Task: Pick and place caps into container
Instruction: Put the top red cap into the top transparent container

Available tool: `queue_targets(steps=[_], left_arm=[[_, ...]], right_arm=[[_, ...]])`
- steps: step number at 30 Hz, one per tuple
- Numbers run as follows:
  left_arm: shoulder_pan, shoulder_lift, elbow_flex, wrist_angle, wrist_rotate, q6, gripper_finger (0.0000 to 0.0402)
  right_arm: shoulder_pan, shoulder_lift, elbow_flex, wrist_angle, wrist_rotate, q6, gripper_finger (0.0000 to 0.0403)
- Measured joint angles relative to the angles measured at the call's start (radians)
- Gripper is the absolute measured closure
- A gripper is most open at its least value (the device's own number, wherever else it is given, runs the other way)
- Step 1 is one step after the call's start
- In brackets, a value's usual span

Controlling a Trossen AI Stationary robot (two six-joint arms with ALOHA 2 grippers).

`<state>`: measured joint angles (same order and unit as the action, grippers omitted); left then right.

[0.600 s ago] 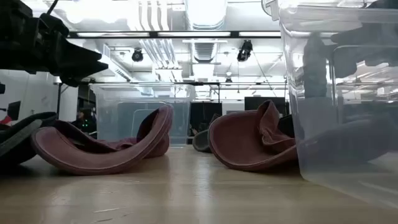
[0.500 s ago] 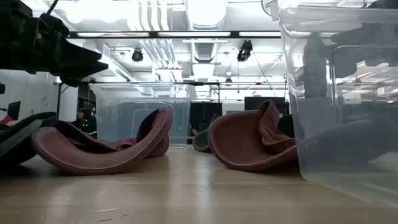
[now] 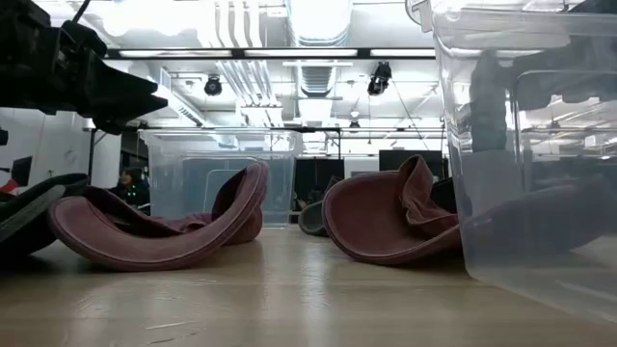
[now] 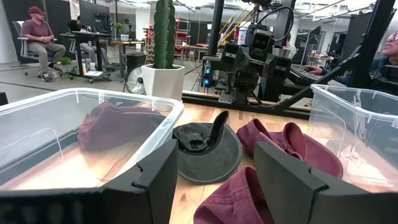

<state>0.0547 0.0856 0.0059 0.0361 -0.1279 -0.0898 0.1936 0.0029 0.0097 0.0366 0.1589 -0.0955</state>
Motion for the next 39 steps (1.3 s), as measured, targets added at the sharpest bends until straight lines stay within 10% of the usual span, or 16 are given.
queue_targets(steps=[11,18,31,39], left_arm=[[0.0,0.0,0.0,0.0,0.0,0.0,0.0197],[0.0,0.0,0.0,0.0,0.0,0.0,0.0197],[0.0,0.0,0.0,0.0,0.0,0.0,0.0197],[0.0,0.0,0.0,0.0,0.0,0.0,0.0197]], right_arm=[[0.0,0.0,0.0,0.004,0.0,0.36,0.0211],[0.0,-0.001,0.0,0.124,0.003,0.918,0.0211],[0.0,0.0,0.0,0.27,0.689,1.432,0.0211],[-0.001,0.0,0.0,0.279,0.788,1.465,0.0211]])
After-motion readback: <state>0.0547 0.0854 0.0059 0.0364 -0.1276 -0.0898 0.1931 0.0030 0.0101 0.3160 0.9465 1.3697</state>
